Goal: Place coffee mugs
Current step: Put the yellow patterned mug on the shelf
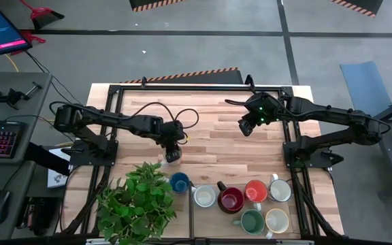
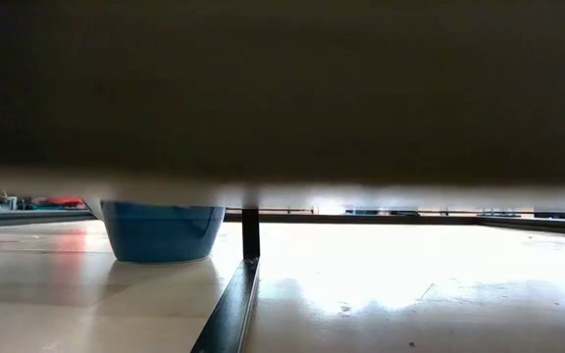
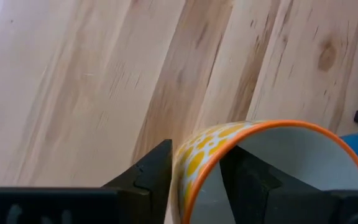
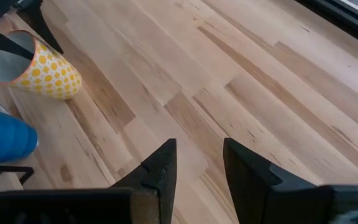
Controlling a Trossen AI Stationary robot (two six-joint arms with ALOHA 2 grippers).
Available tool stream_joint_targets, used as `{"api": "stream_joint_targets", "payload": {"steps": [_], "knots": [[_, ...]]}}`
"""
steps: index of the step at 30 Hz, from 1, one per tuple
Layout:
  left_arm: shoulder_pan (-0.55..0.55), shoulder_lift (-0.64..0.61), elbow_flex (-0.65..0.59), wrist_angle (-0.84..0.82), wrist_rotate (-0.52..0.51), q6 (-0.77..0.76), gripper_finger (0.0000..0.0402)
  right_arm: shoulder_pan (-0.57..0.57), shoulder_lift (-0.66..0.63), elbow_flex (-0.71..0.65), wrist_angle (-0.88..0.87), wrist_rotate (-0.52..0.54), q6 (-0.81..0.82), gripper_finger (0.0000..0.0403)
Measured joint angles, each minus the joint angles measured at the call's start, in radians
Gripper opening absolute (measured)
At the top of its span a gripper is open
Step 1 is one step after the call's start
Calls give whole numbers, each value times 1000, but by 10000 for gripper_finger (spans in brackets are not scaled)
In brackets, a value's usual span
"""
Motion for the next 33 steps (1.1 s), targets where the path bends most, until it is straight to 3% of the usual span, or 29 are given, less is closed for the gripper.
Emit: {"api": "stream_joint_targets", "payload": {"steps": [3, 8, 16, 24, 29, 33], "knots": [[0, 0, 0, -9, -13, 20, 95, 0, 0, 0, 0, 2, 0, 110], [9, 0, 0, -5, -22, 26, 16, 0, 0, 0, 0, 18, 0, 110], [52, 1, 34, 21, -29, 70, 13, 0, 0, 0, 0, 18, 7, 110], [82, 38, 335, -95, -82, 246, 13, 0, 0, 0, 0, 24, 1, 110], [79, 213, 577, -274, -86, 305, 13, 0, -3, 0, -36, 138, -25, 110], [58, 378, 766, -390, -87, 317, 12, 0, -7, 1, -98, 158, -27, 110]]}}
